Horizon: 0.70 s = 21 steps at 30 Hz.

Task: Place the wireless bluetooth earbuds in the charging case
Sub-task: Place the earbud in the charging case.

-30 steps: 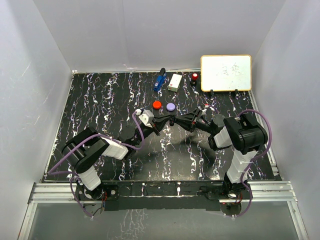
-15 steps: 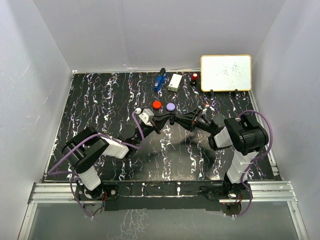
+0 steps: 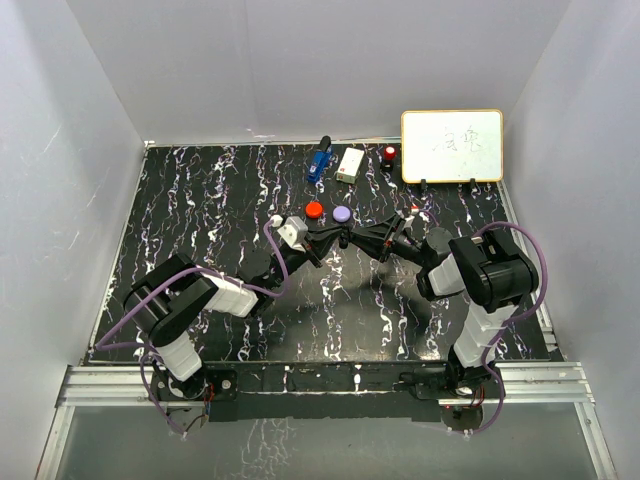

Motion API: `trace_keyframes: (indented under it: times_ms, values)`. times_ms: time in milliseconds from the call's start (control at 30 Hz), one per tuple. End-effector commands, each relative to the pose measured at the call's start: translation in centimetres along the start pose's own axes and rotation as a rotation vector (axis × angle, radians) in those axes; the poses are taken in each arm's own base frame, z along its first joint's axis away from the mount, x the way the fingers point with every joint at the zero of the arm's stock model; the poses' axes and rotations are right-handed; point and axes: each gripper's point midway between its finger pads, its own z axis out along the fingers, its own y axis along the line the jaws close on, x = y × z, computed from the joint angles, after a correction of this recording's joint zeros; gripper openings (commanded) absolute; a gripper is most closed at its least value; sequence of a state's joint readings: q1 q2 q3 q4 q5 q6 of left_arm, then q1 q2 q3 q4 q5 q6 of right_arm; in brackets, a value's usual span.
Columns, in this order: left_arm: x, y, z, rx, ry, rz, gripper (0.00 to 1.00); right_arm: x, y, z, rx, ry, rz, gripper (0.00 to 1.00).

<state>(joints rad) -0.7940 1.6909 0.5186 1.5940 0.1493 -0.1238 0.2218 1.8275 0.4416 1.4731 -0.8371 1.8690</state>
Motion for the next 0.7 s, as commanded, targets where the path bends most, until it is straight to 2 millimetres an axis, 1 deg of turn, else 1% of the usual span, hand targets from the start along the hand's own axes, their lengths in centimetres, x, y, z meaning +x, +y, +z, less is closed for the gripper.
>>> trace_keyframes:
  times_ms: [0,667]
  values:
    - [-6.47,-0.47,1.02,0.026,-0.234,0.032,0.00,3.03,6.61,-0.75,-0.262,0.074,-0.285,0.00]
    - [-6.06,-0.41,0.95,0.023,-0.224,0.023,0.00,3.16,7.29,-0.79,-0.279,0.070,-0.293,0.00]
